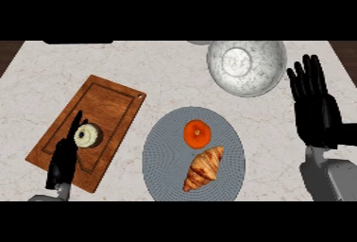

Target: Pick the squash from the placemat and place it in the bowl

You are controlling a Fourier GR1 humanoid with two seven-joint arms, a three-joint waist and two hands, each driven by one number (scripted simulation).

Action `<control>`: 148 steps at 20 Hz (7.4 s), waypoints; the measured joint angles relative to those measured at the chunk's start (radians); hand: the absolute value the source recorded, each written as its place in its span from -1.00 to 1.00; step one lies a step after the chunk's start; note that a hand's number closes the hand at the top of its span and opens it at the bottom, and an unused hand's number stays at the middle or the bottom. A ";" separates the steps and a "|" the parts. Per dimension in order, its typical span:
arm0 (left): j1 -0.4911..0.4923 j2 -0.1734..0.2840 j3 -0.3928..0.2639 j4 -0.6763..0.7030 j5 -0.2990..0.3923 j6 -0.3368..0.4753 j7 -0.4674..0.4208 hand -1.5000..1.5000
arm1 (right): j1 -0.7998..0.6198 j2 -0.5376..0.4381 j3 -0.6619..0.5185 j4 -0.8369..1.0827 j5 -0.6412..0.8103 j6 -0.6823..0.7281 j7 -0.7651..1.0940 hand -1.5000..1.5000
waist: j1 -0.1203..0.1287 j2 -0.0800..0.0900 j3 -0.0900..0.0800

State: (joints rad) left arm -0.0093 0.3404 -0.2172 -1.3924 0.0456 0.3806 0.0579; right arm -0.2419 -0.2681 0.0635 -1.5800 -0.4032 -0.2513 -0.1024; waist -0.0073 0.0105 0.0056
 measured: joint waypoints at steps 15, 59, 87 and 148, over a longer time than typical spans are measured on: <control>-0.196 0.075 0.081 -0.151 -0.007 -0.063 0.057 0.00 | 0.191 0.013 -0.002 0.175 0.137 0.127 -0.403 -1.00 | 0.002 -0.010 -0.005; -0.232 -0.022 0.183 -0.179 -0.110 -0.172 0.114 0.00 | -0.240 0.101 0.414 0.192 0.824 0.525 0.673 -1.00 | 0.010 -0.010 -0.006; -0.232 -0.093 0.264 -0.193 -0.187 -0.262 0.114 0.00 | -0.254 0.252 0.366 0.492 1.164 0.351 0.290 1.00 | 0.015 -0.015 -0.007; -0.259 -0.143 0.251 -0.194 -0.226 -0.276 0.113 0.00 | -0.670 -0.064 0.329 0.875 1.147 -0.853 0.381 -1.00 | 0.054 0.010 -0.003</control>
State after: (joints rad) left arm -0.2685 0.1969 0.0342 -1.5868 -0.1806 0.1046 0.1710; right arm -0.9121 -0.3323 0.3927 -0.7052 0.7436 -1.1047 0.2781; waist 0.0471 0.0201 0.0025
